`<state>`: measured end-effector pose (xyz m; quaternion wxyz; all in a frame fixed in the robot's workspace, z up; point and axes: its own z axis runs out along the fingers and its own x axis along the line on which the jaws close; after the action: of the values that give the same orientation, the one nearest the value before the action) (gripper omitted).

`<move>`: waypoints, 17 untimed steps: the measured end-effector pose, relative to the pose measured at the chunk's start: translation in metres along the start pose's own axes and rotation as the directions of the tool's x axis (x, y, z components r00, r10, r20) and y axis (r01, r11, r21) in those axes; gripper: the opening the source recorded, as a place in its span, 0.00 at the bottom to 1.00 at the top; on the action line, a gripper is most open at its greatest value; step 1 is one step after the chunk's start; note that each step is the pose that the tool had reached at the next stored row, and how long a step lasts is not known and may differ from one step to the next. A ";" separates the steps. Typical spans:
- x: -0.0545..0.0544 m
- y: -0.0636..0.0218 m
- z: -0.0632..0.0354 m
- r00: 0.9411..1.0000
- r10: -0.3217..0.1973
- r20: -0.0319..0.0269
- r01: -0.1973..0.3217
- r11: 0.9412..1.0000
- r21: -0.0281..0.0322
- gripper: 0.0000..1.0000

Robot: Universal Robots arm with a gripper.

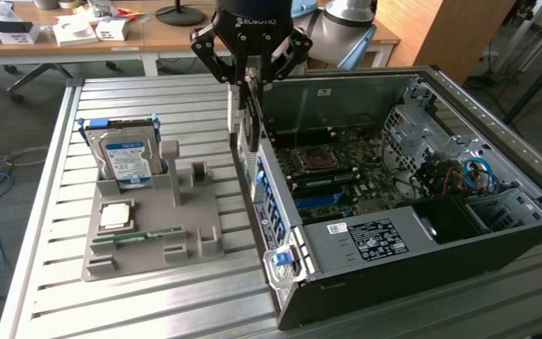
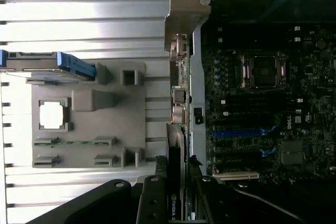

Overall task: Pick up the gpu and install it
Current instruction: 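Pick up the gpu and move the gpu toward the slot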

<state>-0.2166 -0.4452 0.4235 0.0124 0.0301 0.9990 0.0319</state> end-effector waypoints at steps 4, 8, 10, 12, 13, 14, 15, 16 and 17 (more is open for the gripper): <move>-0.010 0.0006 0.0003 1.000 0.000 0.000 0.000 1.000 0.000 0.26; -0.021 0.0012 0.0006 1.000 0.000 0.000 0.000 1.000 0.000 0.26; -0.026 0.0015 0.0008 1.000 0.000 0.000 0.000 1.000 0.000 0.26; -0.032 0.0018 0.0009 1.000 0.000 0.000 0.000 1.000 0.000 0.26; -0.034 0.0020 0.0009 1.000 0.000 0.000 0.000 1.000 0.000 0.26; -0.037 0.0022 0.0010 1.000 0.000 0.000 0.000 1.000 0.000 0.26; -0.039 0.0023 0.0011 1.000 0.000 0.000 0.000 1.000 0.000 0.26; -0.042 0.0025 0.0011 1.000 0.000 0.000 0.000 1.000 0.000 0.26; -0.044 0.0026 0.0012 1.000 0.000 0.000 0.000 1.000 0.000 0.26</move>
<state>-0.1721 -0.4452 0.4235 0.0124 0.0301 0.9990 0.0319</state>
